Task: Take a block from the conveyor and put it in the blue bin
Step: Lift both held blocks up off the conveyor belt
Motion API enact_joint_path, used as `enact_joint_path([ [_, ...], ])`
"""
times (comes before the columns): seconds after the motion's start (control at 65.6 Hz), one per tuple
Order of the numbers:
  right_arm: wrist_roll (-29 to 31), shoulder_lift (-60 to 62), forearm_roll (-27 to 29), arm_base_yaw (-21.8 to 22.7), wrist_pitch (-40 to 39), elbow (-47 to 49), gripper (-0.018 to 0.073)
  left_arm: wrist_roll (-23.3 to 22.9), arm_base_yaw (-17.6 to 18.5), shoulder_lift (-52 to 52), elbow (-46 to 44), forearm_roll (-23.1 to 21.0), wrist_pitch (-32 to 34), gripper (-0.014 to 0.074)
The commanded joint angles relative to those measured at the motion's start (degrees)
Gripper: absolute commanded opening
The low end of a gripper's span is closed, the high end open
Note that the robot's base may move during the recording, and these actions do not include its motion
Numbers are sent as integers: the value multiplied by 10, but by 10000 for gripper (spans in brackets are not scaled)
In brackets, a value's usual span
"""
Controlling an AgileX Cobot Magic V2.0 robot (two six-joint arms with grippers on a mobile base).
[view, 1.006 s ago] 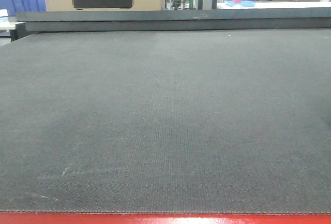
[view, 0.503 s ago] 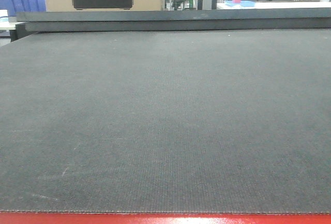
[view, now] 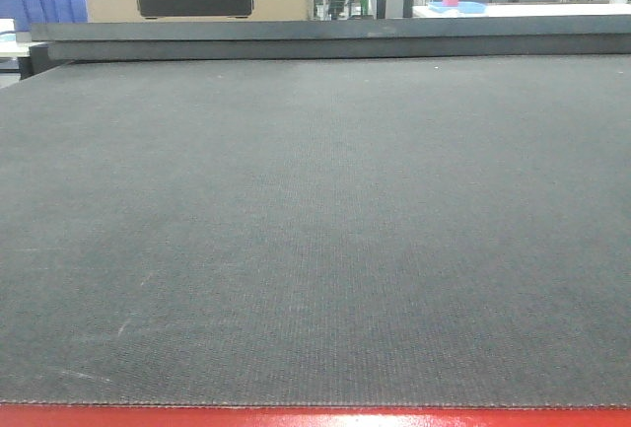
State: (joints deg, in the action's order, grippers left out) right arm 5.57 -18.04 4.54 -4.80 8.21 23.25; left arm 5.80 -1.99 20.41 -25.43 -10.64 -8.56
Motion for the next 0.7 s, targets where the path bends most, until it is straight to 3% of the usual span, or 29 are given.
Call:
enact_joint_path([
  [0.0, 5, 3, -5, 0, -18, 2, -159, 0, 0, -3, 1, -4, 5, -111],
  [0.686, 5, 3, -5, 0, -18, 2, -159, 0, 0, -3, 1, -4, 6, -111],
])
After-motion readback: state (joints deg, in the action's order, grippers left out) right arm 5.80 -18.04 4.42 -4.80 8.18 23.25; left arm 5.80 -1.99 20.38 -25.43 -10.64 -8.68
